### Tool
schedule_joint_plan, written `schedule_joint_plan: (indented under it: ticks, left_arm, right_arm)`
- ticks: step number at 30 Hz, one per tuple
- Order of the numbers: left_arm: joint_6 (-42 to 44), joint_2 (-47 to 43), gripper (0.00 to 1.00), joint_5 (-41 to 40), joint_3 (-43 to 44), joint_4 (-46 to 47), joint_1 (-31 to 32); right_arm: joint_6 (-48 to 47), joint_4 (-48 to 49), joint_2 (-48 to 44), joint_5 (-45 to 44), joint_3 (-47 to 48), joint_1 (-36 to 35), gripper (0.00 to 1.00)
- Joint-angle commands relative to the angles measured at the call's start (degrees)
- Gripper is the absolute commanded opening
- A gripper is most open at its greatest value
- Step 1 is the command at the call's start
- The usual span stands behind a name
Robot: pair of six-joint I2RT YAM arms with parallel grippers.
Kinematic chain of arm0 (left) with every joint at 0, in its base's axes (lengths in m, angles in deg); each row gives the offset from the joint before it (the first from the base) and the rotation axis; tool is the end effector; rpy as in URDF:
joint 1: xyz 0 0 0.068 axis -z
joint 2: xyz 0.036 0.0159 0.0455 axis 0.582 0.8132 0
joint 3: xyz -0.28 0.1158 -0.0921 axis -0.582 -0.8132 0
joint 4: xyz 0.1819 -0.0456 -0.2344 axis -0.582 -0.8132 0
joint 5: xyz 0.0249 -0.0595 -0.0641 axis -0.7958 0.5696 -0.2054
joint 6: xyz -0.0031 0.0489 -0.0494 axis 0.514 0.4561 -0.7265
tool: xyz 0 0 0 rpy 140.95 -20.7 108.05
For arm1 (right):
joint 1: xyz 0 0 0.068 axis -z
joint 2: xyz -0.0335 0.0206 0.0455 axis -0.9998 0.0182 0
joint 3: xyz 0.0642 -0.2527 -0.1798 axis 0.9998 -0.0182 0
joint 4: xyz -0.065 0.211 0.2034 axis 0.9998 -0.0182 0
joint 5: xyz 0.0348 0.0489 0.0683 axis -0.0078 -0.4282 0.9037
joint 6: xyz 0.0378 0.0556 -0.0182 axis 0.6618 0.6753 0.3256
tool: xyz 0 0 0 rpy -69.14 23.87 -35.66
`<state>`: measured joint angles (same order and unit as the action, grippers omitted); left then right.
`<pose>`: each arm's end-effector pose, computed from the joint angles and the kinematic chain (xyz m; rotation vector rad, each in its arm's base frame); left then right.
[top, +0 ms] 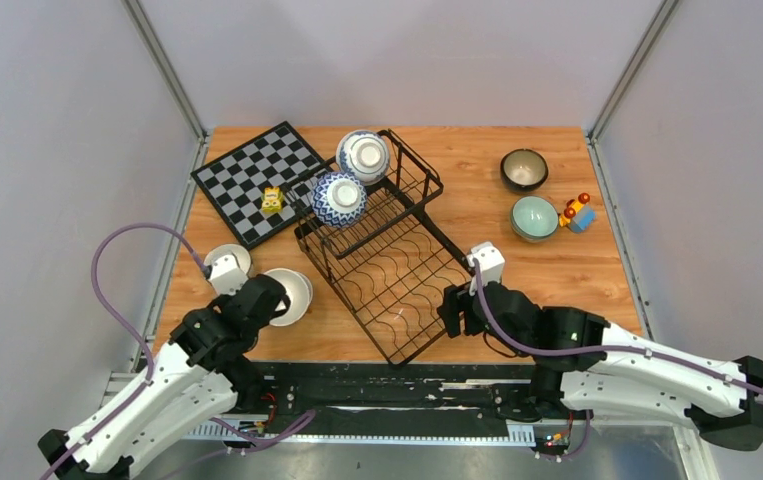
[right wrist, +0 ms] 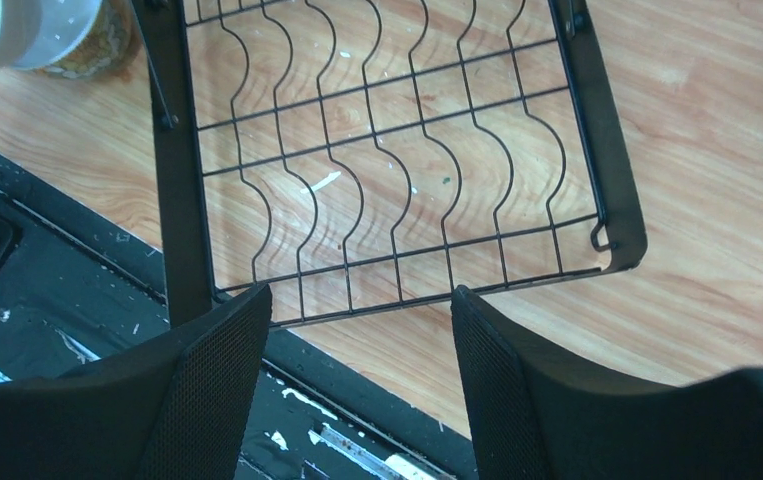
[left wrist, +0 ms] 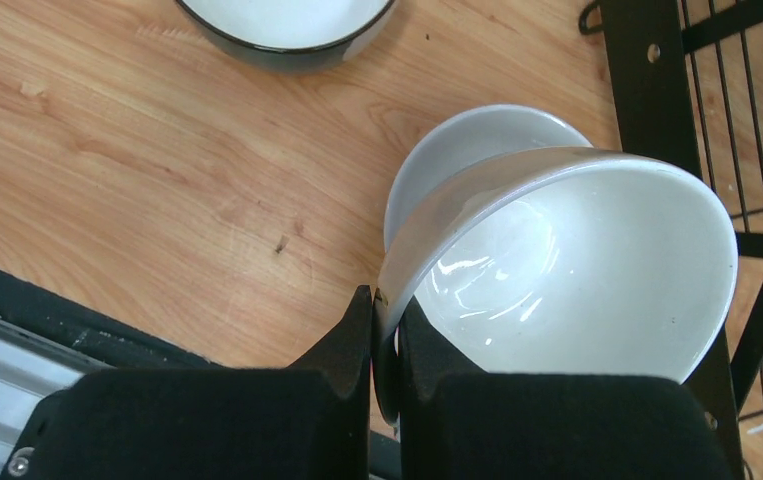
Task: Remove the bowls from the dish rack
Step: Place the bowl with the bowl.
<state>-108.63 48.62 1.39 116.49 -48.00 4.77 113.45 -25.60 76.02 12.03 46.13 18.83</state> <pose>0.1003 -0.0368 0.2479 -0.6253 2.1846 0.0405 0.0849 0.1554 0.3237 -0.3937 2.0425 0.5904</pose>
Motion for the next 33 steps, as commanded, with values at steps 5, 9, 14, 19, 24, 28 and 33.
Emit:
schedule_joint_plan:
  ticks: [5, 9, 14, 19, 24, 28, 33]
  left_arm:
    - [0.1, 4.4, 0.0, -0.2, -1.9, 15.1, -7.6]
    - [1.8, 7.9, 0.0, 3.6, -2.8, 19.3, -10.2]
    - [1.3, 10.2, 0.0, 6.3, -4.1, 20.3, -10.6]
    - [1.8, 8.8, 0.19, 6.9, -5.0, 19.7, -10.6]
    - [1.9, 7.2, 0.38, 7.0, -5.6, 18.2, -10.6]
    - [2.3, 4.8, 0.47, 7.4, -5.2, 16.6, -10.6]
    - [3.1, 1.6, 0.58, 7.9, -3.2, 12.6, -10.6]
  right_arm:
    - [5.2, 0.0, -1.2, 2.0, -4.7, -0.4, 0.69]
    - [5.6, -0.2, -2.1, 2.0, -5.2, -0.5, 0.69]
    - [7.2, -2.1, -2.4, 1.3, -5.5, -0.4, 0.7]
    - [9.7, -3.4, -0.3, 1.5, -6.1, -0.4, 0.72]
    - [12.3, -3.5, 0.2, 0.6, -7.4, -0.4, 0.73]
    - [14.1, -3.5, 0.4, 0.4, -8.6, -0.4, 0.74]
    - [17.8, -3.4, 0.5, 0.6, -11.0, 0.7, 0.76]
